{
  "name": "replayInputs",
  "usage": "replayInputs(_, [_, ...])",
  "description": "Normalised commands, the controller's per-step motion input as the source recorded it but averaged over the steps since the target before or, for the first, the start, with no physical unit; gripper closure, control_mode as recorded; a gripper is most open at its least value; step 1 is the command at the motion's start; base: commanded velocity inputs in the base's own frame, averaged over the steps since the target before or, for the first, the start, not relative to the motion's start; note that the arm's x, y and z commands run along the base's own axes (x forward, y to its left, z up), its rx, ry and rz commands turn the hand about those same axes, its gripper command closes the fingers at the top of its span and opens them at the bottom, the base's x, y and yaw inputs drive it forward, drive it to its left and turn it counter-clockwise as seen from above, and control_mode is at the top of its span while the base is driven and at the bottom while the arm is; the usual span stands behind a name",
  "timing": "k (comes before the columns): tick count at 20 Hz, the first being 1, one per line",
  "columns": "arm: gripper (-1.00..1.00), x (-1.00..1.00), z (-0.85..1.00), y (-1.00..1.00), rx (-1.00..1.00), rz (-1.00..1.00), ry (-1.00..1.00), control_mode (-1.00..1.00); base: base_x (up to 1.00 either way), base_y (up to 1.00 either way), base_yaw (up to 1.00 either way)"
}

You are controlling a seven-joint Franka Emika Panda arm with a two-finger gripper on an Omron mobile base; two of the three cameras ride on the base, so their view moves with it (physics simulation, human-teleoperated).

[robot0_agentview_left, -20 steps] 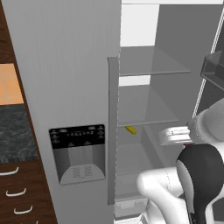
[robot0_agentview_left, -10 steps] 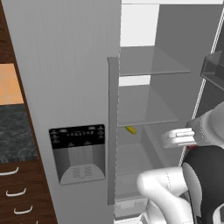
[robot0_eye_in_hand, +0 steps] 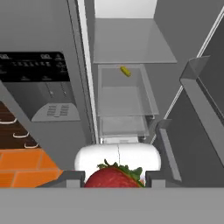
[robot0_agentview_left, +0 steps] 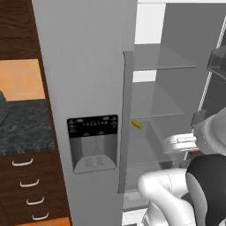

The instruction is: Take the strawberry from the fridge and place it on top of the pancake, located on the dining counter.

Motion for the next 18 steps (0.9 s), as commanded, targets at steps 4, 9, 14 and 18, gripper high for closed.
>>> replayInputs(4, [1.0,0.0,0.0,0.0,0.0,0.0,0.0,1.0,-0.04,0.6,-0.18])
replayInputs(9, [1.0,0.0,0.0,0.0,0.0,0.0,0.0,1.0,-0.54,0.38,-0.44])
replayInputs(14, [1.0,0.0,0.0,0.0,0.0,0.0,0.0,1.0,-0.69,0.28,-0.72])
replayInputs(18, [1.0,0.0,0.0,0.0,0.0,0.0,0.0,1.0,-0.6,0.14,-0.8])
